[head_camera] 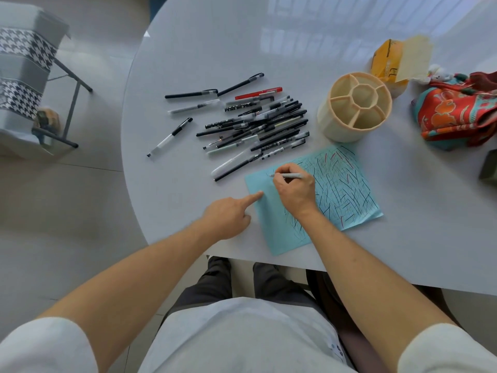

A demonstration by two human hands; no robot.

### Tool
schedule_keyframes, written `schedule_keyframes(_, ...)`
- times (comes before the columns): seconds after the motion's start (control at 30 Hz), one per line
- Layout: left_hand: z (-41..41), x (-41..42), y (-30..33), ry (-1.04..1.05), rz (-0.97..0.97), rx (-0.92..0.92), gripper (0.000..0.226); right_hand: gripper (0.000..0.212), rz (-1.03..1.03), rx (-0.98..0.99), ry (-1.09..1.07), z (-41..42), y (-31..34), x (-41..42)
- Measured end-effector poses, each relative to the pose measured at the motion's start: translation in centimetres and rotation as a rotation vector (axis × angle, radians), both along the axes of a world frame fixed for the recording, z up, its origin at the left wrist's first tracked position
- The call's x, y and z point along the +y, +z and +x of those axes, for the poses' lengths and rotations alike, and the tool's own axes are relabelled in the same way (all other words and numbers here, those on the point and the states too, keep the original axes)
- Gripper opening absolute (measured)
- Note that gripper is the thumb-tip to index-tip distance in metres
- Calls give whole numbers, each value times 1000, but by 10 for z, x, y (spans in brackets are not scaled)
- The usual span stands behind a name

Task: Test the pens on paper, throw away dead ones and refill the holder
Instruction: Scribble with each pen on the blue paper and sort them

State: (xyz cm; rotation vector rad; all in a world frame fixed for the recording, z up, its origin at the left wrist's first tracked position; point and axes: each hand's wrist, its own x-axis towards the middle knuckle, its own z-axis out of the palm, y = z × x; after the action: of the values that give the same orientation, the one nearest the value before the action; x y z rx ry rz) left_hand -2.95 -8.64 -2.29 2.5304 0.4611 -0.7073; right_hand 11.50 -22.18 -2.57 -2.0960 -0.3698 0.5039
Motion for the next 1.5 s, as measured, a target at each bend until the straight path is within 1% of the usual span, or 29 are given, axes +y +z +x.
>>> schedule_keyframes(0.17, -1, -1, 2, 14, -10, -3, 68, 7, 10, 21, -36, 4, -1, -1)
schedule_keyframes(0.27, -1, -1, 2, 12, -15, -10, 67, 8, -7, 84, -60, 9, 2, -1)
schedule_keyframes(0.37, -1, -1, 3, 23, -38, -6, 66, 1, 81, 148, -150, 12, 10, -8)
schedule_keyframes(0.4, -2, 0, 3, 45, -62, -9, 64, 4, 121, 170, -185, 11, 13, -12)
schedule_keyframes(0.43, -3, 1, 4, 95, -115, -19, 61, 6, 163, 204, -210, 10, 16, -17)
schedule_keyframes(0.5, -6, 3, 6, 287, -293, -72, 47, 6, 235, 307, -225, 6, 22, -26)
schedule_keyframes(0.57, -7, 3, 11, 523, -487, -159, 24, 5, 281, 421, -204, -3, 28, -33)
schedule_keyframes(0.63, -8, 3, 17, 695, -649, -224, 7, 3, 322, 508, -181, -14, 35, -36)
schedule_keyframes(0.73, -5, 2, 27, 830, -830, -251, 5, 4, 384, 583, -191, -29, 42, -35)
schedule_keyframes(0.87, -1, -1, 38, 945, -994, -257, 10, 2, 422, 614, -216, -37, 46, -34)
schedule_keyframes(1.07, 3, -10, 47, 1005, -1151, -224, 12, 19, 408, 648, -193, -42, 46, -32)
schedule_keyframes(1.17, 7, -15, 52, 1028, -1205, -228, 11, 19, 450, 682, -202, -42, 44, -32)
schedule_keyframes(1.3, 14, -23, 55, 1030, -1200, -244, 7, 7, 468, 715, -222, -48, 41, -30)
schedule_keyframes(1.37, 15, -27, 56, 1008, -1206, -244, 6, 12, 452, 725, -233, -47, 41, -30)
schedule_keyframes(1.43, 15, -29, 55, 972, -1212, -232, 6, 13, 418, 726, -197, -45, 41, -33)
schedule_keyframes(1.5, 16, -28, 52, 867, -1153, -189, 9, 13, 383, 722, -160, -37, 43, -41)
